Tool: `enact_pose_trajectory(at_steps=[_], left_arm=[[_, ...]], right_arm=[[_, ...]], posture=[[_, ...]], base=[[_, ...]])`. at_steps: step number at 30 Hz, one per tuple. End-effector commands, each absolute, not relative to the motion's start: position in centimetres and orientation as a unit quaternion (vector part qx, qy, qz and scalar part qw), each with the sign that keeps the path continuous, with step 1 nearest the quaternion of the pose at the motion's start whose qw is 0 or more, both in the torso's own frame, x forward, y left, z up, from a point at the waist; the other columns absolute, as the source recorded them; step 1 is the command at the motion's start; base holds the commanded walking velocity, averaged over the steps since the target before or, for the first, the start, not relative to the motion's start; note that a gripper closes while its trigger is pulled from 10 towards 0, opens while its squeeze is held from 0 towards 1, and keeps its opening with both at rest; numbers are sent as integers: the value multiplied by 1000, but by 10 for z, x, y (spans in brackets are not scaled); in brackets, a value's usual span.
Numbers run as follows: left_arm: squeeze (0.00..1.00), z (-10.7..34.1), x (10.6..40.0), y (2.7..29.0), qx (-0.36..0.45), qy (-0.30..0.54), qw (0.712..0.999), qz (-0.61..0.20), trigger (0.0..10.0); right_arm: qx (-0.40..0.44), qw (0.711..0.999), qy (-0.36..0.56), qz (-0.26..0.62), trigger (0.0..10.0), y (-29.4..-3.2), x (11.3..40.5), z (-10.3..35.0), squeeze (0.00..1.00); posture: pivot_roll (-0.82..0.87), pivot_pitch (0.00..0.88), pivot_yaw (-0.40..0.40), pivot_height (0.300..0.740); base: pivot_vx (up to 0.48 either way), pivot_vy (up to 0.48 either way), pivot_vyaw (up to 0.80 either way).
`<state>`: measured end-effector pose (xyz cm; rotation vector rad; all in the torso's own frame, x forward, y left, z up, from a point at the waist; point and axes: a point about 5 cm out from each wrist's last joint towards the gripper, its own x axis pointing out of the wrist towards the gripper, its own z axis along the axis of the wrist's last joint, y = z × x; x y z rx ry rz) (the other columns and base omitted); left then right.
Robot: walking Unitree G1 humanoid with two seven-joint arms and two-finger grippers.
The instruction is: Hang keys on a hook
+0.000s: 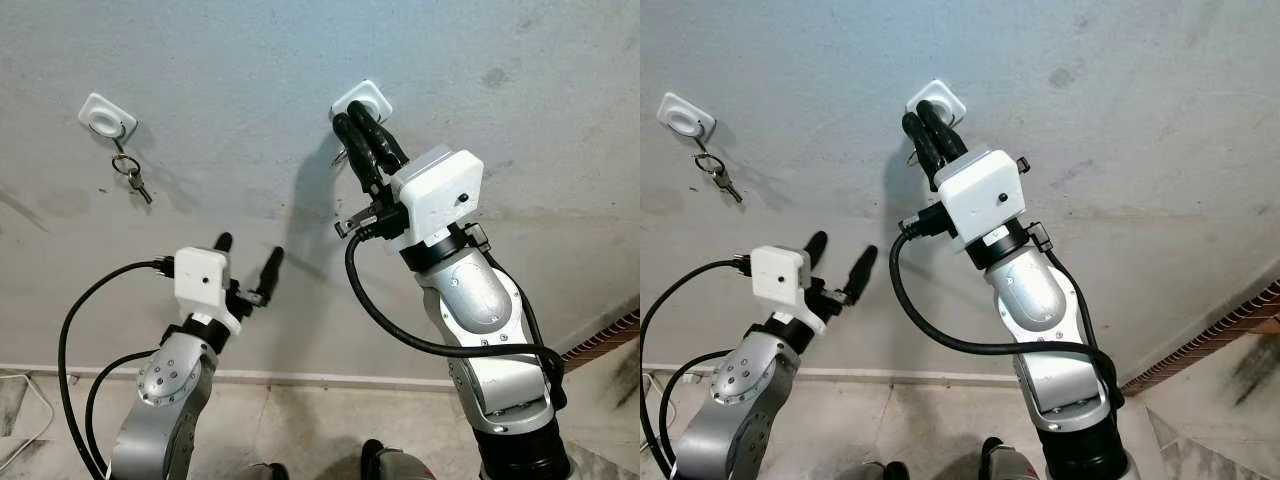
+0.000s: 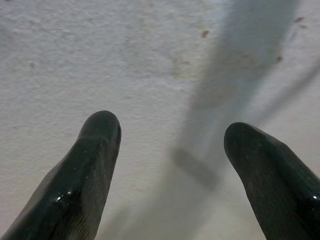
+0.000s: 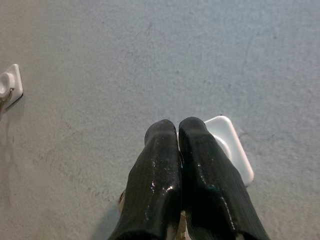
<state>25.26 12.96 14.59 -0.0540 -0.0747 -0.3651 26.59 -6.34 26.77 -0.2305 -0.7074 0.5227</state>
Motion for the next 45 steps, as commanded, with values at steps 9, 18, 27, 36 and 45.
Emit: enact_pose_trajectory(at_steps=[9, 18, 27, 36, 45], left_arm=[[0, 173, 244, 127, -4, -83, 973, -217, 10000], [0, 177, 239, 123, -11, -96, 971, -217, 10000], [0, 172, 240, 127, -8, -86, 974, -211, 10000], [0, 171, 242, 128, -7, -85, 974, -211, 10000], [0, 186, 240, 124, -26, -97, 966, -238, 10000]], right_arm=[[-131, 902, -338, 234, 10000, -73, 282, 266, 0], [-135, 904, -333, 229, 10000, -75, 295, 263, 0], [-138, 906, -334, 220, 10000, -81, 301, 262, 0], [-131, 896, -365, 217, 10000, -81, 291, 280, 0], [-155, 893, -378, 188, 10000, -98, 271, 286, 0]], posture=[[-1, 207, 44, 740], [8, 204, 33, 740], [9, 200, 34, 740], [-1, 188, 39, 740], [-13, 188, 37, 740]], base=[[0, 0, 0], [0, 0, 0], [0, 0, 0], [0, 0, 0], [0, 0, 0]])
